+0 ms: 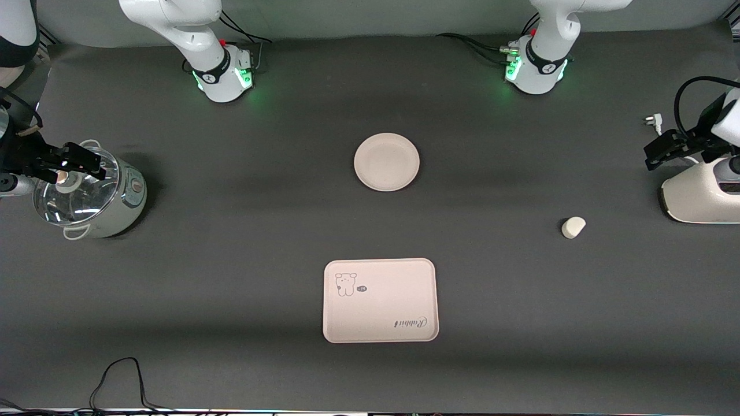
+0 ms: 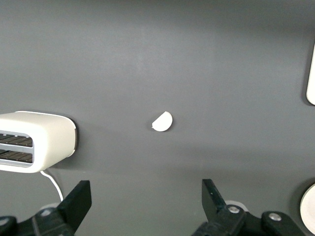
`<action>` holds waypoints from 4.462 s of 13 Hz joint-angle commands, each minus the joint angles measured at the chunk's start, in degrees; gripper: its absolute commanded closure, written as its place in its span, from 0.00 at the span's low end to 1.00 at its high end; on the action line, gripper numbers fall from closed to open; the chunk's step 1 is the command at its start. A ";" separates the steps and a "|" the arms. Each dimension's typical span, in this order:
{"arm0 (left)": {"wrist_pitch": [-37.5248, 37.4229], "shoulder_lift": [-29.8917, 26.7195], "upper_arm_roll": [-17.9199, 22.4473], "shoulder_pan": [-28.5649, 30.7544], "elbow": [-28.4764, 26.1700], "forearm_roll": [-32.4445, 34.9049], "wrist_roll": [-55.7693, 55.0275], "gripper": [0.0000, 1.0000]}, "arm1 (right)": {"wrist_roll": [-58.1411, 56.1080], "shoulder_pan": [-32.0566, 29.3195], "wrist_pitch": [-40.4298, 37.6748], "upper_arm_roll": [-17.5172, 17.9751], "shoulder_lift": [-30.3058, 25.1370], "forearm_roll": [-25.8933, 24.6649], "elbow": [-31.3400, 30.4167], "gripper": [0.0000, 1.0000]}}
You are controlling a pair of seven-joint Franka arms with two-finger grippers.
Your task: Place bun in plate and plate on tray
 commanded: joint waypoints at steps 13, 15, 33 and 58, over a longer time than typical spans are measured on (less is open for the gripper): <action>-3.70 3.75 -0.98 0.35 2.31 -0.29 2.77 0.00 | -1.21 0.73 -0.71 -0.79 -0.34 -0.73 0.13 0.00; -4.50 5.94 -0.98 0.53 1.87 -0.55 2.95 0.00 | -1.21 0.65 -0.71 -0.79 -0.34 -0.73 0.13 0.00; 32.23 33.72 -0.72 3.34 -14.65 -0.82 2.42 0.02 | -1.21 0.73 -0.71 -0.96 -0.16 -0.73 0.13 0.00; -10.66 -11.45 -15.34 2.64 -13.78 -6.69 -15.72 0.58 | -1.21 0.73 -0.71 -0.96 -0.16 -0.73 0.04 0.00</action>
